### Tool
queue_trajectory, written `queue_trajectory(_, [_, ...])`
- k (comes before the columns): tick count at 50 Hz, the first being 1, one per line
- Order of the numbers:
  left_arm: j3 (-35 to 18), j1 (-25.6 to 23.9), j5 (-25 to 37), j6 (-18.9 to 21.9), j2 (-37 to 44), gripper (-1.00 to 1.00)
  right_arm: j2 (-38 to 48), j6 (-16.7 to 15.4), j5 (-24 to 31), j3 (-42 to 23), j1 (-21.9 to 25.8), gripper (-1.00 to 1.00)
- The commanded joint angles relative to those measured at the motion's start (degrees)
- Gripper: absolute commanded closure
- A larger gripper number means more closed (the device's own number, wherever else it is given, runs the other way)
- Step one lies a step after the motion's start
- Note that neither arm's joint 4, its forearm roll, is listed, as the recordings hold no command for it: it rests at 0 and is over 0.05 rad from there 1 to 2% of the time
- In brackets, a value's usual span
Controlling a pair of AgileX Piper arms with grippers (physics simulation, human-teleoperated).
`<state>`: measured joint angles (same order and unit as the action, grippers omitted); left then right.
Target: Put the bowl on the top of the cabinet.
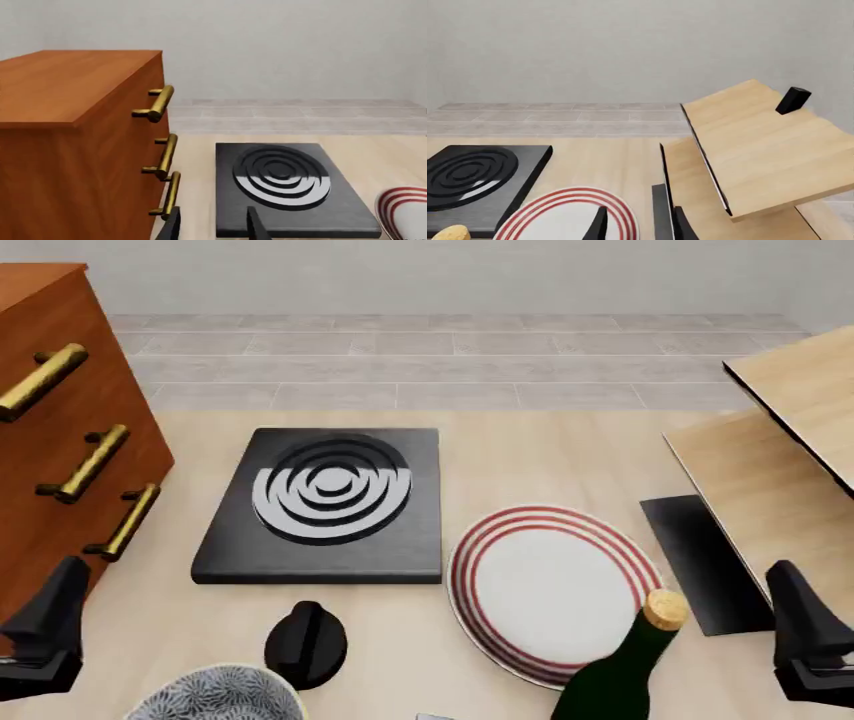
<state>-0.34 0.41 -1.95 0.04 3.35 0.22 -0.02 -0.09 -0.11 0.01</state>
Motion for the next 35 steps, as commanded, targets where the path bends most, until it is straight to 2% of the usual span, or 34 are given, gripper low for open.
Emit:
queue_trajectory(1, [0.3, -0.86, 1.51, 0.15, -2.34, -1.0, 0.02, -0.47, -0.1, -0.12, 0.03, -1.0])
queue_trajectory(3, [0.32, -0.86, 0.49, 0.57, -1.05, -1.0, 0.46, 0.32, -0.15, -0.07, -0.05, -1.0])
queue_trajectory(5, [0.32, -1.09, 0.19, 1.65, -1.28, -1.0, 0.03, -0.51, -0.18, -0.07, 0.03, -1.0])
queue_trajectory(9, [0.31, -1.17, 0.54, 3.29, -2.43, -1.0, 0.26, 0.08, -0.04, -0.12, -0.02, -1.0])
queue_trajectory(18, [0.31, -2.01, 0.83, 4.27, -3.11, -1.0, 0.26, -0.2, -0.14, -0.17, 0.01, -1.0])
queue_trajectory(20, [0.28, -2.08, -0.79, 6.77, -3.29, -1.0, 0.37, -0.05, -0.23, -0.12, -0.01, -1.0])
queue_trajectory(23, [0.14, -1.12, 0.25, 6.21, -3.3, -1.0, 0.34, -0.16, -0.32, -0.06, 0.0, -1.0])
queue_trajectory(26, [-1.58, -1.14, 0.67, 8.82, -3.24, -1.0, 0.38, -0.08, -0.22, -0.16, -0.01, -1.0])
queue_trajectory(29, [-4.44, -1.55, 2.96, 8.64, -3.31, -1.0, 0.41, -0.12, -0.3, -0.13, 0.0, -1.0])
queue_trajectory(32, [-7.78, -0.52, 3.04, 10.81, -3.34, -1.0, 0.4, -0.1, -0.29, -0.12, 0.0, -1.0])
queue_trajectory(35, [-9.88, -2.92, 6.88, 9.69, -3.32, -1.0, 0.42, -0.11, -0.31, -0.14, 0.0, -1.0])
